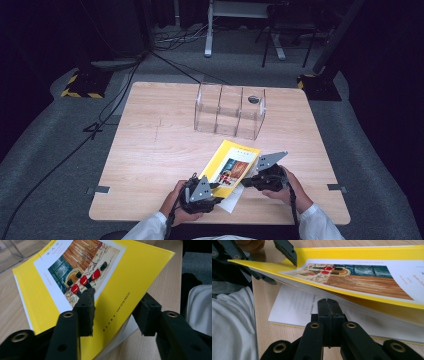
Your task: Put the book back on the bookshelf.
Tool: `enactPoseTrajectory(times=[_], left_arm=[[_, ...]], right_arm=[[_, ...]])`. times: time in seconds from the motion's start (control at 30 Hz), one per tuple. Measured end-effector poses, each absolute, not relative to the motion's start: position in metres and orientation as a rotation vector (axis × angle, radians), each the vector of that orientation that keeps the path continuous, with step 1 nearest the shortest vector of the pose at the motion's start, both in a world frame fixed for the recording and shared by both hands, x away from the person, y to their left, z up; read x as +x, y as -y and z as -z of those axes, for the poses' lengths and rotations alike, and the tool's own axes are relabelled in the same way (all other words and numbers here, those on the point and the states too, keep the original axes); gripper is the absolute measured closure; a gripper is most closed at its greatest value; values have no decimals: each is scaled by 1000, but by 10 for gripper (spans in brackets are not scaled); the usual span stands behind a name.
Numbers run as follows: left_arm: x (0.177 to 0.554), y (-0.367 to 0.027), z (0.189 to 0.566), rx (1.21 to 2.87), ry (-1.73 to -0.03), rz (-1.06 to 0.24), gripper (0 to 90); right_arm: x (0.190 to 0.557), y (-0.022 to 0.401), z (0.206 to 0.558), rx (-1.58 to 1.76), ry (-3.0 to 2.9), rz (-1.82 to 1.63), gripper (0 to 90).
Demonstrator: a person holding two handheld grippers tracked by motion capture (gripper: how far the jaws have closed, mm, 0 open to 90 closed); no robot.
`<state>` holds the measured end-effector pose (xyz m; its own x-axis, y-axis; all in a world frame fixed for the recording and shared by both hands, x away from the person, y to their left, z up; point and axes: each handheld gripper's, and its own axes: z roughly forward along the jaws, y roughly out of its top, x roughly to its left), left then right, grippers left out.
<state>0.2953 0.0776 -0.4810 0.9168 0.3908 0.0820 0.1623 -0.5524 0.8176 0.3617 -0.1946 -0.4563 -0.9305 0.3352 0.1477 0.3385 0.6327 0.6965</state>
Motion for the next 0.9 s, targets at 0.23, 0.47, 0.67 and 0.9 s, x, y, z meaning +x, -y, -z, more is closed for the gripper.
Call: enactPoseTrajectory(times=[0.23, 0.47, 0.67, 0.9], left_arm=[[298, -86, 474, 2155, -352, -333, 754], [307, -106, 466, 2119, -395, -328, 823], [313, -119, 464, 2112, -397, -310, 828], [316, -127, 463, 2131, -403, -319, 825]], right_arm=[[361, 195, 458, -566, 2821, 1240, 884], [360, 197, 462, -554, 2847, 1237, 790], [356, 209, 457, -503, 2871, 1285, 666], [348, 221, 438, -431, 2903, 1448, 571]])
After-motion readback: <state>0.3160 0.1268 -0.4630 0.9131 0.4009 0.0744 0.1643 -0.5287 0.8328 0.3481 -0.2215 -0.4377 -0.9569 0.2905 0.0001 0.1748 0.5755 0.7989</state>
